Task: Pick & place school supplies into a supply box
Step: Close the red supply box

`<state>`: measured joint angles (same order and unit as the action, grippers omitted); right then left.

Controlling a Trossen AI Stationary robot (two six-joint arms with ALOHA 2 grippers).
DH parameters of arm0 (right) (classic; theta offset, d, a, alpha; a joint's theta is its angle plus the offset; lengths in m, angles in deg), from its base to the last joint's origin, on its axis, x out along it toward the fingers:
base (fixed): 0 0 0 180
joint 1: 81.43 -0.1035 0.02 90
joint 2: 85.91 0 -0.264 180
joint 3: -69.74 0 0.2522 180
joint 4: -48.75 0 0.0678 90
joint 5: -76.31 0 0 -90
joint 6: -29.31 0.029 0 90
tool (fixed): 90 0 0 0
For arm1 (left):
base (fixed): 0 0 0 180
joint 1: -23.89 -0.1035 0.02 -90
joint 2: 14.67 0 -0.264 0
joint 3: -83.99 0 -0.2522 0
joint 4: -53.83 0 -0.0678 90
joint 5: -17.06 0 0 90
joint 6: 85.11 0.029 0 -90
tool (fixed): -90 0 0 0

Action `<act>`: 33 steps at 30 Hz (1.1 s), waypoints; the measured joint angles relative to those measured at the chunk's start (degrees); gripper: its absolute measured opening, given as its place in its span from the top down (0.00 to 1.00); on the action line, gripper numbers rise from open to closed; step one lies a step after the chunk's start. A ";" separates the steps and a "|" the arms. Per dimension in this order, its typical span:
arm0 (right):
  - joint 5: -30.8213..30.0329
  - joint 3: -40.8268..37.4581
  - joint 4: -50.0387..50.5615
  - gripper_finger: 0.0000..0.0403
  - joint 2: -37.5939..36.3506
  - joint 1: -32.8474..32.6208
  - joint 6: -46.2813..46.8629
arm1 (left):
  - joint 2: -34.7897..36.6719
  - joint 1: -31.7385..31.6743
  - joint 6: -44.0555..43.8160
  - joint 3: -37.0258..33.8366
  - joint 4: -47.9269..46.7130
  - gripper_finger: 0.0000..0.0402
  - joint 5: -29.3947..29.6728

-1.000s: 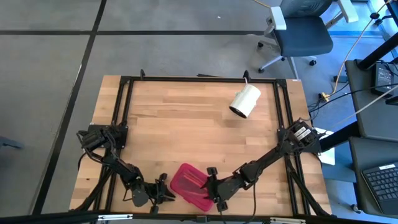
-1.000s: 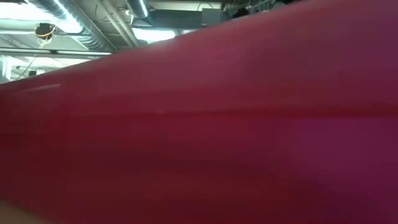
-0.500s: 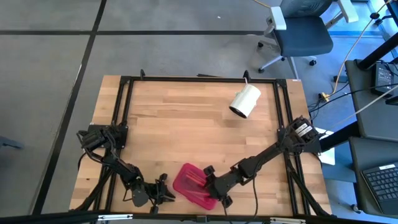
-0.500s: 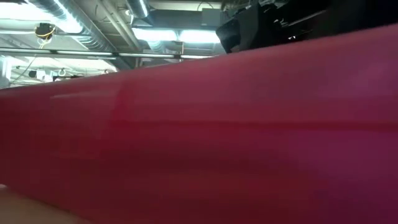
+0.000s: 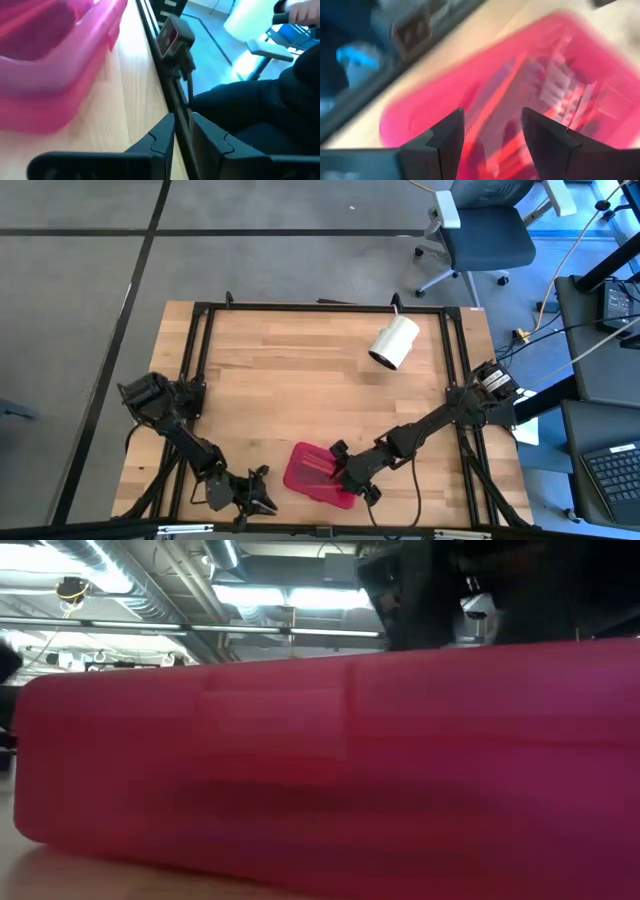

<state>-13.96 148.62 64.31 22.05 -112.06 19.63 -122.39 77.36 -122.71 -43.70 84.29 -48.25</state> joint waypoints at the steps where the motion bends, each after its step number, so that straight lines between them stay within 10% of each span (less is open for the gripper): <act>1: -0.43 -0.06 -0.80 0.50 -1.06 -0.19 1.77 | 1.41 -0.02 0.06 0.00 -1.49 0.87 -0.10; 16: -13.40 0.33 2.81 0.50 -5.26 -12.85 39.03 | 17.48 -8.66 -13.01 0.03 -42.30 0.87 -4.67; 33: -17.11 0.47 7.49 0.50 6.09 -15.81 58.94 | 11.58 -16.99 -5.42 0.02 -37.99 0.87 -9.61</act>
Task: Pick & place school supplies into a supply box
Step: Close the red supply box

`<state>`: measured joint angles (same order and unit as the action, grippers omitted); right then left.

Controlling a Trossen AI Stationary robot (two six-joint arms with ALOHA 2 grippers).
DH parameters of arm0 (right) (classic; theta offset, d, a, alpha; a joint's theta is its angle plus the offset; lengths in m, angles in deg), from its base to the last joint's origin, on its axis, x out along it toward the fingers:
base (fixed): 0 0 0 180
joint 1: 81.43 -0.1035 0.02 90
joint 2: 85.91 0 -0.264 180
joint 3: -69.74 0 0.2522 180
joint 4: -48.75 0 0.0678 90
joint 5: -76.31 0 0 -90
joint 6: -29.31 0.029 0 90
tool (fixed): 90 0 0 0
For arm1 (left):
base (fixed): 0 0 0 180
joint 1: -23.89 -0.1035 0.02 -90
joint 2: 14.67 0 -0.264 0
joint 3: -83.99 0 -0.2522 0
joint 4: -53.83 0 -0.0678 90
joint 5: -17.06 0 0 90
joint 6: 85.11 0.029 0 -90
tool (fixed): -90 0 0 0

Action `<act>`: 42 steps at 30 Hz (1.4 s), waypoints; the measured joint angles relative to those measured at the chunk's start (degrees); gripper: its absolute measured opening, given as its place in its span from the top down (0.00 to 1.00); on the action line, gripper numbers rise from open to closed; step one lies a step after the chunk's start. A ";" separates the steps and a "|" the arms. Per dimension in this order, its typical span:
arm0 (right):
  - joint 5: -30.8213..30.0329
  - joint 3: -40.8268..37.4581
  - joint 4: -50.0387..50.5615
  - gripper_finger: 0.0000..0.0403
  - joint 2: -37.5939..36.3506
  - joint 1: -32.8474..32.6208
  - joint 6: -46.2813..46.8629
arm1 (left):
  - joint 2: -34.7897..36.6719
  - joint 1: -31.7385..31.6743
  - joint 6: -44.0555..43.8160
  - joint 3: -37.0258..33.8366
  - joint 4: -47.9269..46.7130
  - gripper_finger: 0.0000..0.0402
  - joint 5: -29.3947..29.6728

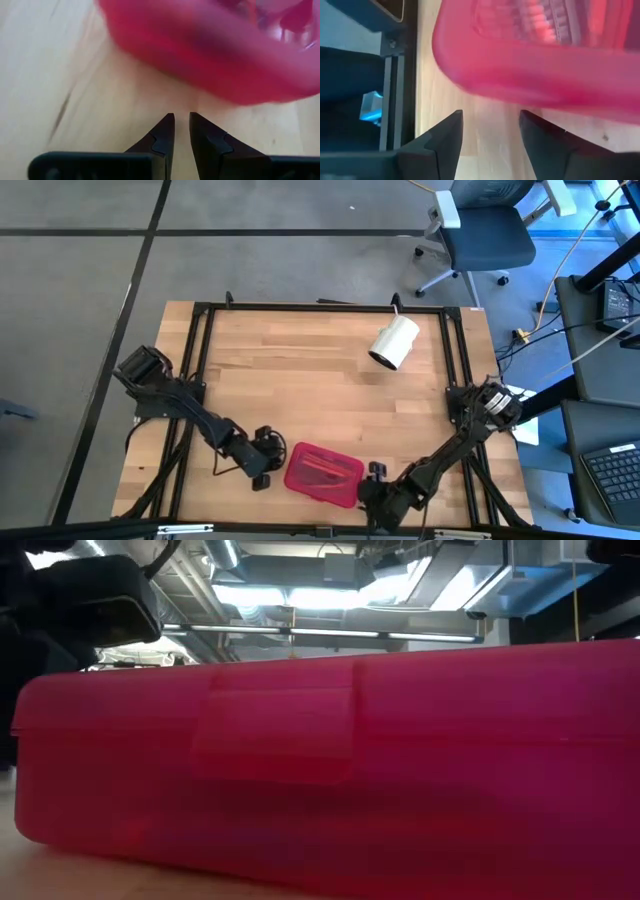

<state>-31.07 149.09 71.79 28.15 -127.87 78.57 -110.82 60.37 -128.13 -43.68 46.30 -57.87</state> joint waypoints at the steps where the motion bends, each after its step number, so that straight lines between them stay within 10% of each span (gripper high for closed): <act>1: -0.17 0.08 -0.03 0.50 -0.02 0.25 -0.18 | -0.40 -0.16 0.61 0.00 1.41 0.87 0.04; 42: -4.15 0.14 12.70 0.50 -1.44 8.38 -10.69 | -1.58 2.49 -7.47 -0.04 8.98 0.87 -1.06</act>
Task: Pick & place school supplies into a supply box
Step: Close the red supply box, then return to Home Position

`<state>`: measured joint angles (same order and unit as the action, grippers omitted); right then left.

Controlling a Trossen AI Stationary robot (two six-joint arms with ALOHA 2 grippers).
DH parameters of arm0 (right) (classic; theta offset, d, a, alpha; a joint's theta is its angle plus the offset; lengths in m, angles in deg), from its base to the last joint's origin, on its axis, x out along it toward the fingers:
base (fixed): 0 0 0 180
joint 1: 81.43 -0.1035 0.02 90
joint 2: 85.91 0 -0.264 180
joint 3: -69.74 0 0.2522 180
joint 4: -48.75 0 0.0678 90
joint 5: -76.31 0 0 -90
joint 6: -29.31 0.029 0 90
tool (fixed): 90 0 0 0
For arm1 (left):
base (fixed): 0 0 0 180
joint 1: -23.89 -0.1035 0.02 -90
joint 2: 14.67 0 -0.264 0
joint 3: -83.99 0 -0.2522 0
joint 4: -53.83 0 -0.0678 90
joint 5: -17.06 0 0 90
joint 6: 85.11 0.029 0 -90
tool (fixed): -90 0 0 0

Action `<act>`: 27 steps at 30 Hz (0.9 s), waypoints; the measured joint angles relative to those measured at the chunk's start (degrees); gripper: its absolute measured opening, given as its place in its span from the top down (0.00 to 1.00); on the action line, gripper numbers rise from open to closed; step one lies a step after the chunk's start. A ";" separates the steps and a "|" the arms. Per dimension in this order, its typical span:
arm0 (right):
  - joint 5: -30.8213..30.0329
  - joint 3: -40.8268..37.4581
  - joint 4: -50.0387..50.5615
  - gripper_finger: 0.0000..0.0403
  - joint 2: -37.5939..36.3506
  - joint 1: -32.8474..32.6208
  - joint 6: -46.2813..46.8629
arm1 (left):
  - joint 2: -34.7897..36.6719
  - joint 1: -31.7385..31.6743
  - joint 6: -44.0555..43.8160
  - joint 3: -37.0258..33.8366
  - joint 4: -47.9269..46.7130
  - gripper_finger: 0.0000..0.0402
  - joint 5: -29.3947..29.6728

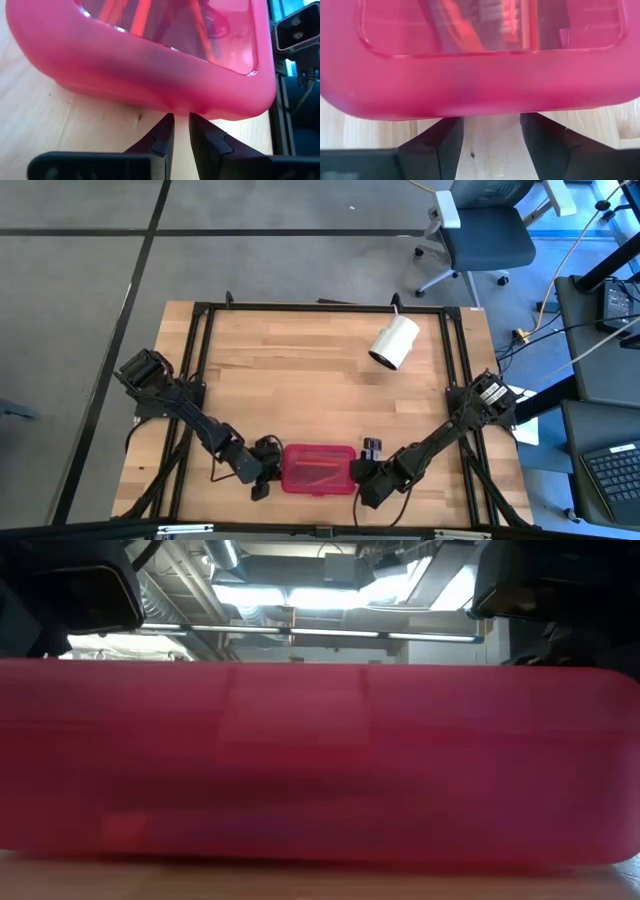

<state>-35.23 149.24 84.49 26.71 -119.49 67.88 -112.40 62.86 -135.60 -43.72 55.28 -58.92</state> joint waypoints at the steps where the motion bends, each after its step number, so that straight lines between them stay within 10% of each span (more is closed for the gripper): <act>1: -0.14 0.00 0.08 0.50 0.00 -0.10 0.07 | 0.00 -0.02 -0.29 0.00 -0.24 0.87 0.03; 27: 3.41 -0.28 13.94 0.50 -9.46 -2.04 7.47 | 6.09 1.39 -5.98 0.11 -7.87 0.86 -10.79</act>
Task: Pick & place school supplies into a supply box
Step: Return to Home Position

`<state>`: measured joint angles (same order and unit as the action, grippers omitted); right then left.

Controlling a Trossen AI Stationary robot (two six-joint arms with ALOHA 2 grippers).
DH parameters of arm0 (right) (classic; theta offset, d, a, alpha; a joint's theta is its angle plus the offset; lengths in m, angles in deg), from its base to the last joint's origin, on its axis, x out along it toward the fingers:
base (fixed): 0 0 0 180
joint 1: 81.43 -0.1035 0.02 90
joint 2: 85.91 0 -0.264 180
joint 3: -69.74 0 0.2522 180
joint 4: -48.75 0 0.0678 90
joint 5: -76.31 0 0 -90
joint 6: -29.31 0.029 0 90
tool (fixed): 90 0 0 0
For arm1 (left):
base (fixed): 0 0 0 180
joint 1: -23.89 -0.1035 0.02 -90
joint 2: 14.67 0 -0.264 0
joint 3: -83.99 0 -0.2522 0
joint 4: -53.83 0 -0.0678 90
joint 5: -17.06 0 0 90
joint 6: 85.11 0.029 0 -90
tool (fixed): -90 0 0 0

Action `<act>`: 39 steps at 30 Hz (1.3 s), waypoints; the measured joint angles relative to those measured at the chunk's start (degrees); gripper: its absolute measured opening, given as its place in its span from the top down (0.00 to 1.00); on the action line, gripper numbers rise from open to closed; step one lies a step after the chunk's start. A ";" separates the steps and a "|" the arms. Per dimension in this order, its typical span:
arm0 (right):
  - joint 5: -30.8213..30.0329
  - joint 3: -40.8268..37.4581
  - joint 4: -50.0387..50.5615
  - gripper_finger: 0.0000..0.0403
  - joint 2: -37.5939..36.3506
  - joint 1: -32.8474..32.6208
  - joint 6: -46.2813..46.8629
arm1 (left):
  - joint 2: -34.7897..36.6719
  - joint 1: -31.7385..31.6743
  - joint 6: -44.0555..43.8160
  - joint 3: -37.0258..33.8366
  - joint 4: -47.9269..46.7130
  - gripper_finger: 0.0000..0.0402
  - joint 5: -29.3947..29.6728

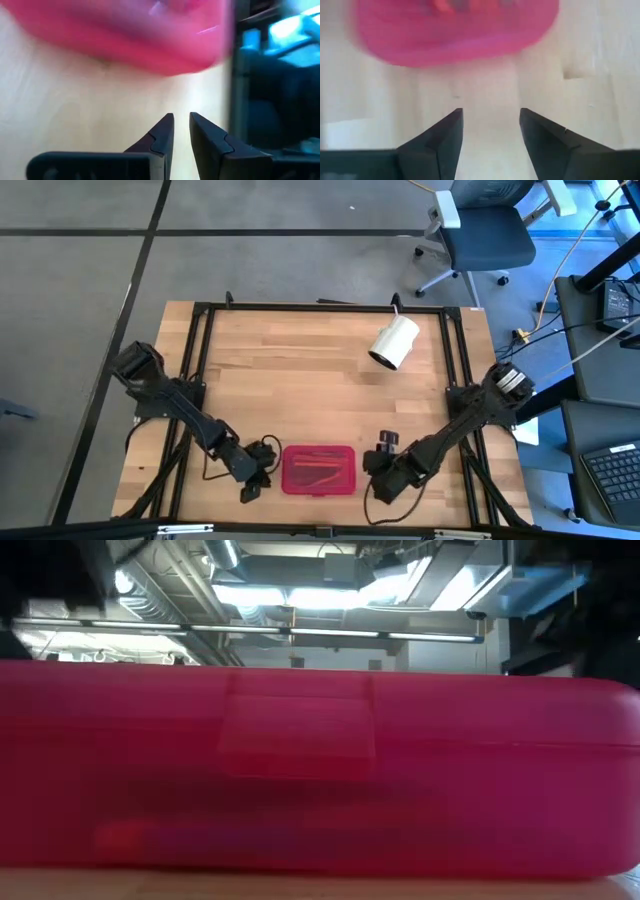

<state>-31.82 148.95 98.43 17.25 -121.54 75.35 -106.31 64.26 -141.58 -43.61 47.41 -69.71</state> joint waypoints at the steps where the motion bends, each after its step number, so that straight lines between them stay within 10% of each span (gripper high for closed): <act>1: -0.02 0.00 -0.62 0.50 -1.18 -0.60 0.02 | 1.72 0.09 0.08 0.00 -0.05 0.86 -0.62; 11: -5.54 -5.79 -16.47 0.50 -11.82 -5.57 -15.33 | 22.02 -0.99 33.72 0.00 1.61 0.86 5.38; 20: -3.19 -28.83 -39.01 0.50 -26.54 -1.65 -20.01 | 30.59 -18.91 47.33 -0.49 1.64 0.87 -19.84; 27: -3.00 -40.65 -43.77 0.50 -43.61 2.60 -26.91 | 44.08 -37.87 49.69 -7.90 0.07 0.86 -35.18; 39: -1.19 -58.05 -43.14 0.50 -76.13 7.02 -28.31 | 70.72 -49.86 39.08 -30.73 9.37 0.87 -29.54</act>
<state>-33.01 90.90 55.29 -58.89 -114.52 47.04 -35.60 14.39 -102.50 -74.35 56.78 -99.26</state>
